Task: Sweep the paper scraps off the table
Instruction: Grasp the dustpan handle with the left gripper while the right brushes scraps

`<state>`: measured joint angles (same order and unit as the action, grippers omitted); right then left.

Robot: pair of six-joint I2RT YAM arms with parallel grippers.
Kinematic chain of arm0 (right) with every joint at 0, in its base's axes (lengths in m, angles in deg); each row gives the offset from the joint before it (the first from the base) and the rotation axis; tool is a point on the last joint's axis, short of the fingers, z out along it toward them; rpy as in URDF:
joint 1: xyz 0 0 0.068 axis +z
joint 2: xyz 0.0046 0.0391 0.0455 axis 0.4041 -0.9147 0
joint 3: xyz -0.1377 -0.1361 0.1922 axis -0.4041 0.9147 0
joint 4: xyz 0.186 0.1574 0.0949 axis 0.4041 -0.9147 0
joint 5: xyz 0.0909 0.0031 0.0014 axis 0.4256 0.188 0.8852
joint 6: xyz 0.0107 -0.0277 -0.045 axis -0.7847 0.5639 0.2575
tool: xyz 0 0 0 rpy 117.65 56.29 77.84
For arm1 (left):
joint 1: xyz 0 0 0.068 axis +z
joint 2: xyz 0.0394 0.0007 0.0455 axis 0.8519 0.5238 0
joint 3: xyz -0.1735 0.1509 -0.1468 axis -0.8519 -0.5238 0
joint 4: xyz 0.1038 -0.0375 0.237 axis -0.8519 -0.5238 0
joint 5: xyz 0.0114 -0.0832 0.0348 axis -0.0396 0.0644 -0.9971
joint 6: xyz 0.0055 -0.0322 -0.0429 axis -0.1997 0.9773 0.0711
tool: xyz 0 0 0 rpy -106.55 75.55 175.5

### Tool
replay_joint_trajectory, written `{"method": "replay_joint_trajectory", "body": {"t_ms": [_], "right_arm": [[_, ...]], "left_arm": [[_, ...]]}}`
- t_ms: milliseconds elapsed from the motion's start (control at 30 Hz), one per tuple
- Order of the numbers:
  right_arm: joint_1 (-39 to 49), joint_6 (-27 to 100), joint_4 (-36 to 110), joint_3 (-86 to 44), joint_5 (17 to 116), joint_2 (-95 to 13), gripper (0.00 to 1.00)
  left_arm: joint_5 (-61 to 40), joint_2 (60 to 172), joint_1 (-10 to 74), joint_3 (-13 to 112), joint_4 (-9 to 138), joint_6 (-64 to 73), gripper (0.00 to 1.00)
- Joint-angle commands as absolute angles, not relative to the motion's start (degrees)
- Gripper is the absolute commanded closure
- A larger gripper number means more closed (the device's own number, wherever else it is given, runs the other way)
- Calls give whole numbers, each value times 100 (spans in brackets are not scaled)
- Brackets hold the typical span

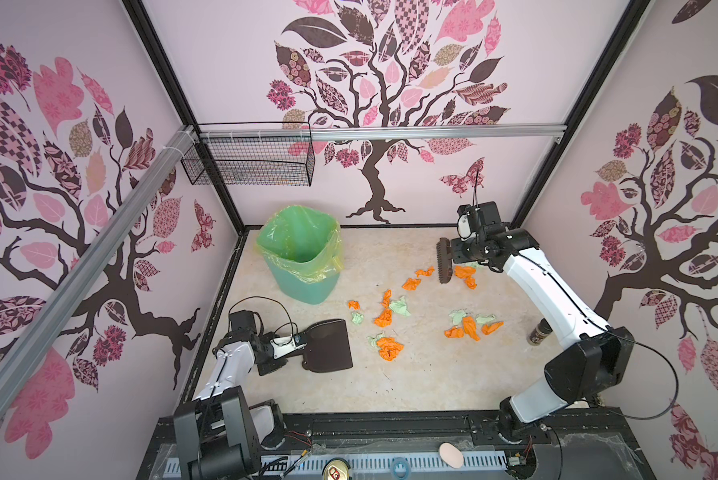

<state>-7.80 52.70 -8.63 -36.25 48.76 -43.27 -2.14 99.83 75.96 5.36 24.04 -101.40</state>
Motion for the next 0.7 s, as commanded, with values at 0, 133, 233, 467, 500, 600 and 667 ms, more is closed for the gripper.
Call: {"method": "replay_joint_trajectory", "body": {"t_ms": [0,133,233,467,500,600,667], "right_arm": [[-732,5189,-724,-3640,4910,-4121,100],[-633,5194,-704,-3607,4870,-4148,100],[-578,5204,-737,-3604,4849,-4203,100],[-520,5202,-734,-3571,4806,-4245,100],[-520,5203,-726,-3571,4819,-4250,100],[-512,5185,-682,-3523,4833,-4249,100],[-507,5172,-643,-3468,4873,-4233,100]], "left_arm": [[-257,10060,7564,622,2534,-10275,58],[-285,10231,7564,648,2642,-10245,63],[-229,10200,7564,695,2720,-10125,61],[214,9233,7555,747,2493,-9923,44],[237,9124,7555,750,2410,-9923,43],[226,8965,7551,785,2131,-10008,49],[178,8933,7550,740,1987,-10108,54]]}}
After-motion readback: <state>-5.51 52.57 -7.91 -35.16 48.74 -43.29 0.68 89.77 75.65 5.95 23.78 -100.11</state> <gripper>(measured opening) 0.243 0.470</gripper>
